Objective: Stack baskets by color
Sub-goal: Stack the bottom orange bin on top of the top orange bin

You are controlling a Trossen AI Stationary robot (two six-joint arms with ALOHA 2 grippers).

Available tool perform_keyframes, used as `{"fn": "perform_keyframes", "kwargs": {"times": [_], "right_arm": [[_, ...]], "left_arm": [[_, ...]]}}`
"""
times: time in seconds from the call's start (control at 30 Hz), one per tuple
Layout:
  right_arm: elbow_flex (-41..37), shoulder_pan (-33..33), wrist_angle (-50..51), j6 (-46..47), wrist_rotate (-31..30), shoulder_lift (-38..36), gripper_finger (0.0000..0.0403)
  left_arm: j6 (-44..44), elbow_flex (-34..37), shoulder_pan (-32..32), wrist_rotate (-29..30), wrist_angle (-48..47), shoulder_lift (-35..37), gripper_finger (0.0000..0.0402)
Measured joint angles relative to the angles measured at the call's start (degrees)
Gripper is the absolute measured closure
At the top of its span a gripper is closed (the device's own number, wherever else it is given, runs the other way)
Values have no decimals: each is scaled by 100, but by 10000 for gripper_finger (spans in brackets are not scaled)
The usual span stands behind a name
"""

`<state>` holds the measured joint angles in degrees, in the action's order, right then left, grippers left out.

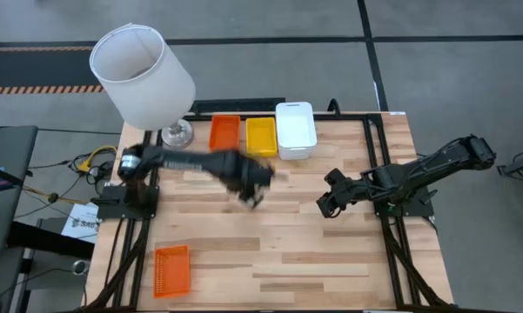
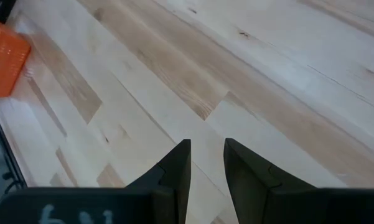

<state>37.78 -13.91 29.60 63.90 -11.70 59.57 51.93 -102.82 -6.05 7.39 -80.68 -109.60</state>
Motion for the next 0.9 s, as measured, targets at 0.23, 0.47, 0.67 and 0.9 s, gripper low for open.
{"fn": "perform_keyframes", "kwargs": {"times": [0.23, 0.47, 0.67, 0.9], "right_arm": [[0, 2, 1, -168, 260, 0, 285], [0, 2, 1, -294, 325, 0, 285], [0, 2, -1, -310, 432, 0, 285], [0, 9, -17, -385, 437, 0, 285]], "left_arm": [[2291, 78, -1823, -245, -422, -6, 190], [4470, 85, -3088, -938, -932, -7, 190], [5965, 591, -3841, -1615, -830, 187, 190], [7503, 1860, -4426, -1944, 219, 1061, 190]]}}
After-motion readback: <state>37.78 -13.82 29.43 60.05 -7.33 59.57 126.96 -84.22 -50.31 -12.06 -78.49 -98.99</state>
